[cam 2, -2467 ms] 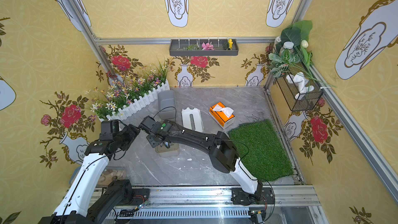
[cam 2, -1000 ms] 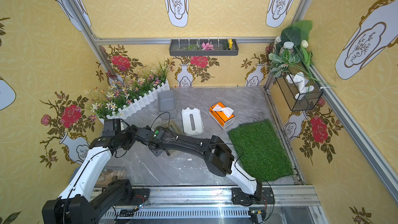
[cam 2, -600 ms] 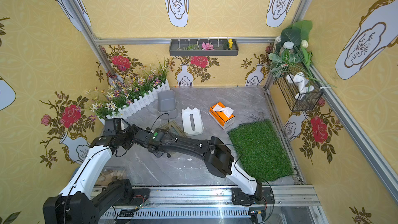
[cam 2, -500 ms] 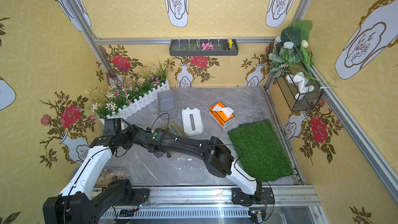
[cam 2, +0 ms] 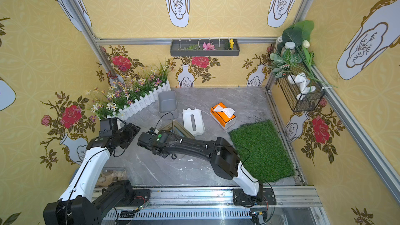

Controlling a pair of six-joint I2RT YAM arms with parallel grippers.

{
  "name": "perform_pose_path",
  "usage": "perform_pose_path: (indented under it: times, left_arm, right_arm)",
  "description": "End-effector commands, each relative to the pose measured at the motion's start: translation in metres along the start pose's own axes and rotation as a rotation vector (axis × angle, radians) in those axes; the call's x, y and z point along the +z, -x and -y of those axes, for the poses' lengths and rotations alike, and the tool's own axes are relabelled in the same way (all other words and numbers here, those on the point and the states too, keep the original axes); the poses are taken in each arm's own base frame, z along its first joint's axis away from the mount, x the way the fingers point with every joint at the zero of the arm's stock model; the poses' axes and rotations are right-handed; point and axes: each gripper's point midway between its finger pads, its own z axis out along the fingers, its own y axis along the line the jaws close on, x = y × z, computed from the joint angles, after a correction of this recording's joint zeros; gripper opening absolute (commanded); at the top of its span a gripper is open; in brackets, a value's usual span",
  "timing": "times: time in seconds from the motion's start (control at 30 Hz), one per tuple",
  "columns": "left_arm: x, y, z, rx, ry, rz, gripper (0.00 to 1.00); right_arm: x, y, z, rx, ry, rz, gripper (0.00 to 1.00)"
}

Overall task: Put the tissue paper into the tissue box
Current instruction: Adjust the tissue box at the center of the board.

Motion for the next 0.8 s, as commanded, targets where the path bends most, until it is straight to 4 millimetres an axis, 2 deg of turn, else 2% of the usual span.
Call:
perform_pose_path:
  times: [0.0,0.27,0.33,0.47,0.67,0.77]
  left_arm:
    - [-0.005,0.007,0.006,0.016,-0.018,0.024,0.78]
    - [-0.013,0.015,0.013,0.021,-0.026,0.048,0.78]
    - [-0.015,0.016,0.014,0.025,-0.027,0.052,0.78]
    - [-0.020,0.019,0.017,0.025,-0.030,0.058,0.78]
    - [-0.031,0.022,0.020,0.040,-0.023,0.076,0.78]
    - [-0.034,0.022,0.019,0.047,-0.013,0.079,0.78]
  right_arm:
    - [-0.015,0.020,-0.013,0.044,0.138,0.102,0.00]
    - [-0.026,0.045,-0.016,0.165,0.384,0.188,0.00]
    - [-0.016,0.047,-0.013,0.244,0.468,0.183,0.00]
    - [0.000,0.059,0.008,0.451,0.631,0.221,0.00]
    - [0.012,0.085,0.024,0.667,0.905,0.295,0.00]
    - [0.010,0.100,0.027,0.715,1.002,0.325,0.00]
